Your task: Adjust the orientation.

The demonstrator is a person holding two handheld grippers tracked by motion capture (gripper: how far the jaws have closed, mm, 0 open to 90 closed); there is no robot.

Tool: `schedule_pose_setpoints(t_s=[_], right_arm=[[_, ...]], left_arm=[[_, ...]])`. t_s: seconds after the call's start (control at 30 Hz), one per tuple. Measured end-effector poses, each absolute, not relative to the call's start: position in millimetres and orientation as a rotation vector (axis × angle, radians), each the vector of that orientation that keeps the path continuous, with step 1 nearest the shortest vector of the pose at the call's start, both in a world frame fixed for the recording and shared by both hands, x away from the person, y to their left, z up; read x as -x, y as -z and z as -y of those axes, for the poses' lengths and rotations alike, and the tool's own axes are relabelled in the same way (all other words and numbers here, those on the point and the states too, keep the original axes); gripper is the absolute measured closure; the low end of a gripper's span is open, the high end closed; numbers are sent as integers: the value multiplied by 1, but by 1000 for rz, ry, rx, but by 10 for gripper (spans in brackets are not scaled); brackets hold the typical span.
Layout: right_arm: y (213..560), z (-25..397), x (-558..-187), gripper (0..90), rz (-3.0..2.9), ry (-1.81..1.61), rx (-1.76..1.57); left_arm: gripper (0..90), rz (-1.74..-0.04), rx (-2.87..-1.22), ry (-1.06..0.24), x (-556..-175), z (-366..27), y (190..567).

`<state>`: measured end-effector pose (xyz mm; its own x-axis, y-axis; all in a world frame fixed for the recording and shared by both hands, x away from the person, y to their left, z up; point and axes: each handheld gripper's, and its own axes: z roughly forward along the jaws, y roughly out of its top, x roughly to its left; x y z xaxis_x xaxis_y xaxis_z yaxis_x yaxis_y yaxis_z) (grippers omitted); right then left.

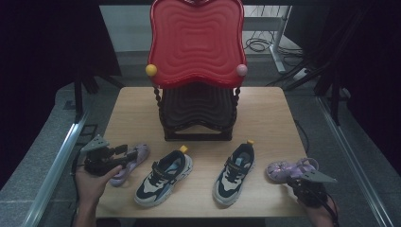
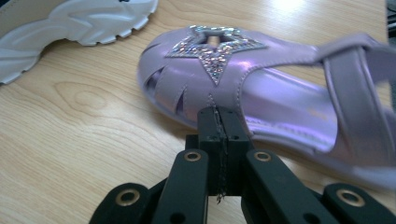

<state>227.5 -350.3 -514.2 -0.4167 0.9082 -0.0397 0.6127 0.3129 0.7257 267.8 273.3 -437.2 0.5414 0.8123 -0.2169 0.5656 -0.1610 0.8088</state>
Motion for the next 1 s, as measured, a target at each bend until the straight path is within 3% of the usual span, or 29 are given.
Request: schedule_pose_setpoints(t_s=[1.0], right_arm=[[520, 305, -254, 900, -2114, -788, -1352]], left_arm=[[426, -1133, -1861, -314, -269, -272, 439]])
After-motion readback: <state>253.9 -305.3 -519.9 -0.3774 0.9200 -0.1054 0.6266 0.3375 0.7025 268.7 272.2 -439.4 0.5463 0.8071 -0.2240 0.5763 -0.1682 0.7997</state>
